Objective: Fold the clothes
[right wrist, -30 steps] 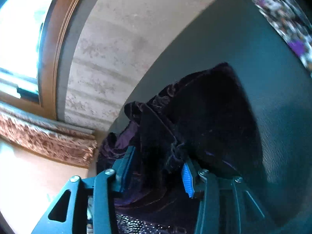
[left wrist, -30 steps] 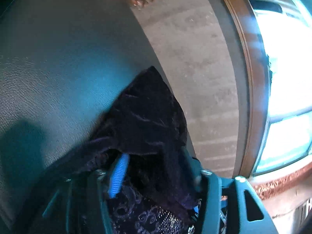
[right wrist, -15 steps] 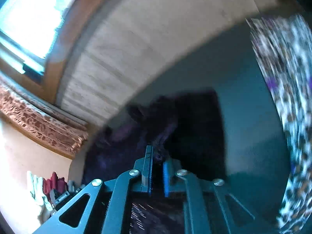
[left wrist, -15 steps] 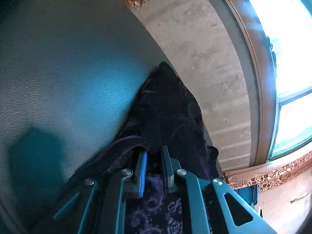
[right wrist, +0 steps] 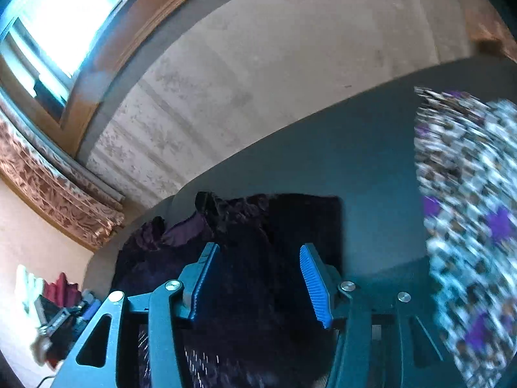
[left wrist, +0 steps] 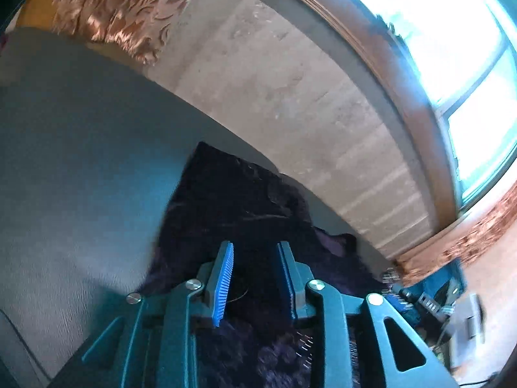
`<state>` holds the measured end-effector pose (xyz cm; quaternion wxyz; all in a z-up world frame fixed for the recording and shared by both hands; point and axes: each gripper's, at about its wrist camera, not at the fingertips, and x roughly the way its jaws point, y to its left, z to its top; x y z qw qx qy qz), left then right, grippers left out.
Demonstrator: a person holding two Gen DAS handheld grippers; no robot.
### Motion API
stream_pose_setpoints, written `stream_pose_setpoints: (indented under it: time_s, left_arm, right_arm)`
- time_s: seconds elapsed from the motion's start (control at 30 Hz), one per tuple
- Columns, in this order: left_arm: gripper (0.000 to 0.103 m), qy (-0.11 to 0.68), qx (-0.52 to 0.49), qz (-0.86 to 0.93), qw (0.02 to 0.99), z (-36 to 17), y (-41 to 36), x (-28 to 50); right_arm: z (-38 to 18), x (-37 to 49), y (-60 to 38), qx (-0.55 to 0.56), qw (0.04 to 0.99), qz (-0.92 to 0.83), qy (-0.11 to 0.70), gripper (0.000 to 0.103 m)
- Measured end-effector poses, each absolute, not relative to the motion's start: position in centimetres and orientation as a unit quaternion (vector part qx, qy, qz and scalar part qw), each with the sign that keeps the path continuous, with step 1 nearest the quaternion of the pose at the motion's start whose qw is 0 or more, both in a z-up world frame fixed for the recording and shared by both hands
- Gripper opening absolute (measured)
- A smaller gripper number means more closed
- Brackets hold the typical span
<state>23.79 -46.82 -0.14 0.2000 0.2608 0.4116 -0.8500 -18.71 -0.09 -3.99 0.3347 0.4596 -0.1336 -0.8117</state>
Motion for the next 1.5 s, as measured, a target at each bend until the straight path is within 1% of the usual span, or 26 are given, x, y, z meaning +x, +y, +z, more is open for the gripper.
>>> stream_pose_setpoints:
  time_s: [0.03, 0.07, 0.1, 0.13, 0.17, 0.23, 0.37, 0.4, 0.43, 0.47, 0.5, 0.53, 0.6, 0.63, 0.67, 0.77, 0.83, 0.9, 0.93, 1.0, 1.07, 1.1, 1.17, 1.27, 1.37, 1.5]
  left_arm:
    - [0.032, 0.406, 0.27, -0.849, 0.206, -0.6, -46.9, 23.4]
    - [0.033, 0.399, 0.28, -0.847, 0.211, -1.1, -47.0, 23.0]
    - [0.033, 0.395, 0.289, -0.845, 0.215, -1.7, -47.0, 22.9]
    - [0.033, 0.391, 0.297, -0.843, 0.219, -2.4, -47.0, 23.0]
    - [0.033, 0.389, 0.304, -0.843, 0.216, -3.4, -46.8, 23.4]
    - [0.028, 0.371, 0.298, -0.854, 0.208, -4.5, -46.2, 24.6]
    - [0.027, 0.359, 0.317, -0.855, 0.199, -4.1, -45.0, 25.6]
    - [0.028, 0.357, 0.323, -0.854, 0.197, -3.8, -44.9, 25.8]
    - [0.029, 0.354, 0.328, -0.854, 0.195, -3.6, -44.7, 25.9]
    - [0.033, 0.353, 0.331, -0.854, 0.191, -3.2, -44.7, 26.1]
    - [0.035, 0.352, 0.326, -0.856, 0.191, -2.8, -45.0, 26.3]
    - [0.036, 0.35, 0.319, -0.859, 0.195, -2.2, -45.4, 26.5]
    - [0.039, 0.313, 0.323, -0.872, 0.196, -1.1, -45.9, 25.3]
    - [0.04, 0.289, 0.327, -0.878, 0.195, -0.5, -46.2, 24.4]
    - [0.041, 0.265, 0.331, -0.884, 0.195, 0.1, -46.4, 23.6]
    - [0.042, 0.193, 0.342, -0.899, 0.193, 1.7, -47.1, 21.0]
    - [0.042, 0.134, 0.358, -0.905, 0.184, 2.4, -47.1, 19.0]
    - [0.042, 0.045, 0.396, -0.904, 0.154, 2.0, -45.7, 16.4]
    - [0.042, 0.012, 0.41, -0.901, 0.139, 1.8, -45.1, 15.4]
    - [0.042, -0.023, 0.437, -0.894, 0.095, 1.4, -44.4, 13.7]
    - [0.042, -0.058, 0.458, -0.884, 0.075, 1.0, -44.1, 12.2]
    - [0.042, -0.067, 0.468, -0.879, 0.065, 0.9, -44.2, 11.5]
    - [0.044, -0.071, 0.483, -0.871, 0.046, 0.9, -44.4, 10.4]
    - [0.045, -0.075, 0.515, -0.854, 0.018, 0.2, -44.6, 8.6]
    - [0.045, -0.087, 0.538, -0.839, -0.002, -0.7, -44.3, 7.7]
    - [0.042, -0.114, 0.551, -0.826, -0.028, -1.4, -43.3, 7.2]
  right_arm:
    - [-4.5, -19.2, -1.0, 0.469, 0.335, -0.808, -0.124, 0.053]
    - [-5.0, -19.4, -2.1, 0.479, 0.334, -0.804, -0.107, 0.045]
    - [-5.6, -19.5, -3.3, 0.49, 0.334, -0.8, -0.085, 0.035]
    - [-5.8, -19.2, -4.0, 0.492, 0.338, -0.799, -0.07, 0.011]
    - [-5.6, -18.8, -4.4, 0.488, 0.345, -0.8, -0.059, 0.009]
    - [-5.2, -17.8, -3.7, 0.47, 0.34, -0.813, -0.046, 0.008]
    - [-6.7, -17.7, -1.8, 0.478, 0.316, -0.819, -0.03, 0.006]
    - [-6.4, -17.5, -2.1, 0.475, 0.311, -0.823, -0.016, 0.007]
    - [-5.9, -17.3, -2.6, 0.469, 0.304, -0.829, 0.001, 0.011]
    - [-5.3, -17.0, -3.1, 0.461, 0.299, -0.835, 0.017, 0.017]
    - [-4.6, -16.7, -3.4, 0.452, 0.295, -0.841, 0.028, 0.019]
    - [-3.6, -16.3, -3.6, 0.436, 0.294, -0.85, 0.035, 0.024]
    - [-1.4, -15.3, -4.1, 0.392, 0.301, -0.868, 0.047, 0.039]
    - [-0.3, -14.6, -4.5, 0.374, 0.316, -0.871, 0.049, 0.054]
    - [0.6, -14.0, -5.1, 0.358, 0.337, -0.869, 0.051, 0.066]
    - [1.2, -12.9, -7.7, 0.358, 0.395, -0.843, 0.07, 0.068]
    - [0.0, -12.5, -9.1, 0.378, 0.422, -0.82, 0.082, 0.068]
    - [-2.3, -12.4, -9.7, 0.4, 0.43, -0.804, 0.092, 0.068]
    - [-3.5, -12.6, -9.6, 0.41, 0.429, -0.8, 0.091, 0.069]
    - [-5.5, -12.7, -9.1, 0.417, 0.432, -0.795, 0.085, 0.07]
    - [-5.5, -12.8, -8.5, 0.409, 0.444, -0.794, 0.064, 0.072]
    - [-5.5, -12.9, -8.4, 0.409, 0.449, -0.792, 0.058, 0.074]
    - [-5.7, -12.9, -8.5, 0.408, 0.457, -0.788, 0.056, 0.082]
    - [-5.7, -12.9, -8.8, 0.406, 0.466, -0.784, 0.058, 0.087]
    - [-5.7, -12.9, -8.3, 0.406, 0.475, -0.78, 0.044, 0.089]
    - [-5.5, -12.8, -8.1, 0.406, 0.482, -0.776, 0.026, 0.089]
